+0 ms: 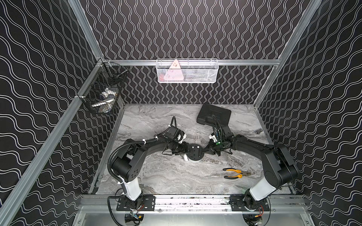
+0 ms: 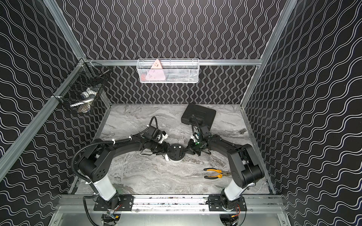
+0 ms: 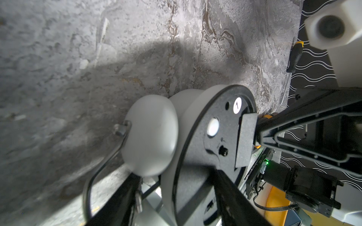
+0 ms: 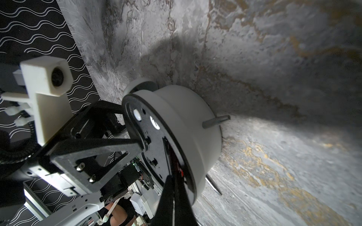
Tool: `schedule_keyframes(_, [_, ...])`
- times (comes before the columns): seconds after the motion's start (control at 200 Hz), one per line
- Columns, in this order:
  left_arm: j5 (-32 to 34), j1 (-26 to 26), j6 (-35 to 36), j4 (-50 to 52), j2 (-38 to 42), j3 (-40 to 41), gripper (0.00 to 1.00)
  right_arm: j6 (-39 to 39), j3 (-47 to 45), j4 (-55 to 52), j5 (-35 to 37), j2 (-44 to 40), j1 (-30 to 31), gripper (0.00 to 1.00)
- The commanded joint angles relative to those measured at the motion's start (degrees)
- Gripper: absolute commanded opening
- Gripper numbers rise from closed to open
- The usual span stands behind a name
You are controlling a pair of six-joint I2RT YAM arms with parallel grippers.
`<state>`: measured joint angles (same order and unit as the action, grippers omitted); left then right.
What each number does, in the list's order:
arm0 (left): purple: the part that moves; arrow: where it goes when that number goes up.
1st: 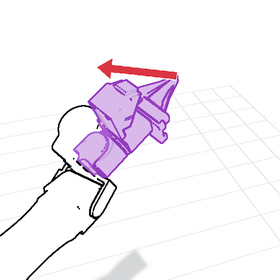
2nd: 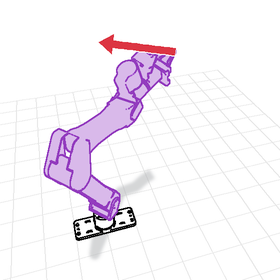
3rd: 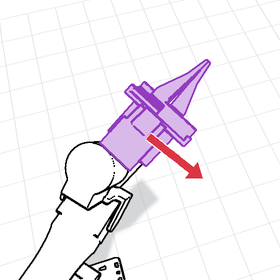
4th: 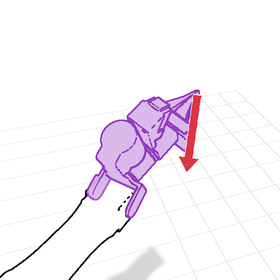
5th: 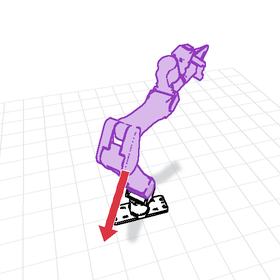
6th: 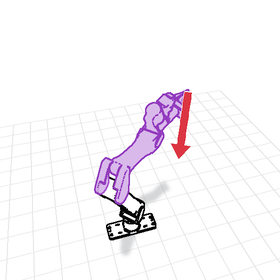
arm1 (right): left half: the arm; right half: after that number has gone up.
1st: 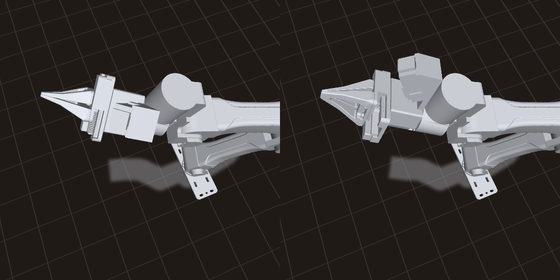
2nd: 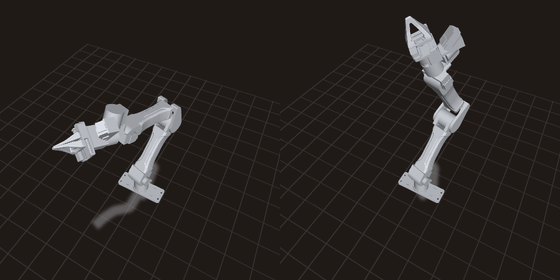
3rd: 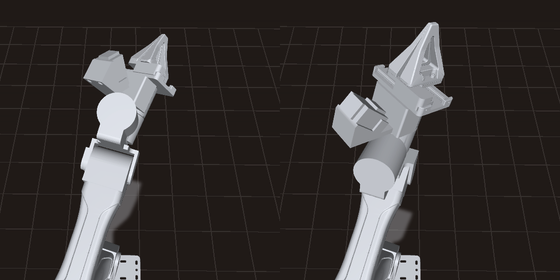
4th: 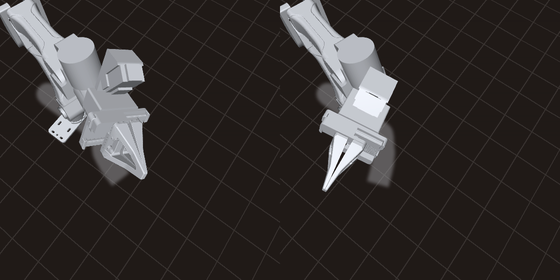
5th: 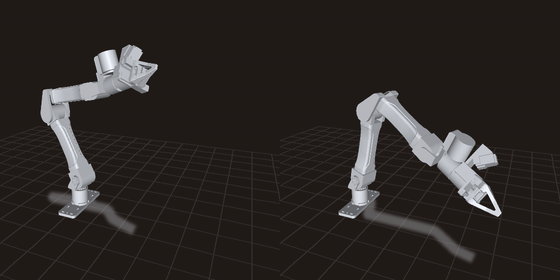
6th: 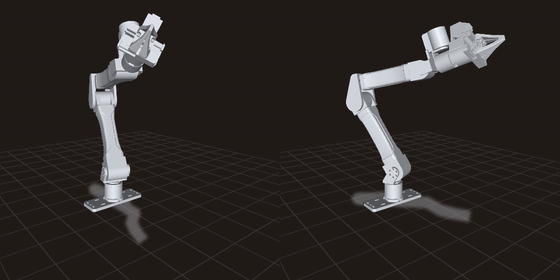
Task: Insert the battery into the alarm
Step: Install the cover on the alarm.
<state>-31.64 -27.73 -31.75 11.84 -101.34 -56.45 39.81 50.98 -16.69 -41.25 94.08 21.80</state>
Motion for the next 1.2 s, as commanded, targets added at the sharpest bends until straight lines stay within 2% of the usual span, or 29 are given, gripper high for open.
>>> schedule_keyframes(0.0, [6.42,-0.13,-0.03,5.59,-0.53,0.63,0.62,-0.61,0.16,-1.23,0.21,-0.43,0.08,0.0])
schedule_keyframes(0.275, [6.33,-0.08,0.02,5.48,-0.74,0.5,0.62,-4.43,0.88,-4.27,0.13,-2.41,0.08,0.0])
schedule_keyframes(0.681, [6.32,-0.14,0.83,5.83,-0.88,0.36,0.63,-13.37,4.32,-9.84,0.02,1.38,0.65,0.0])
schedule_keyframes(1.191, [6.33,-0.2,0.99,5.83,-1.13,0.33,0.63,-13.76,4.39,-9.39,1.79,1.86,0.63,0.0])
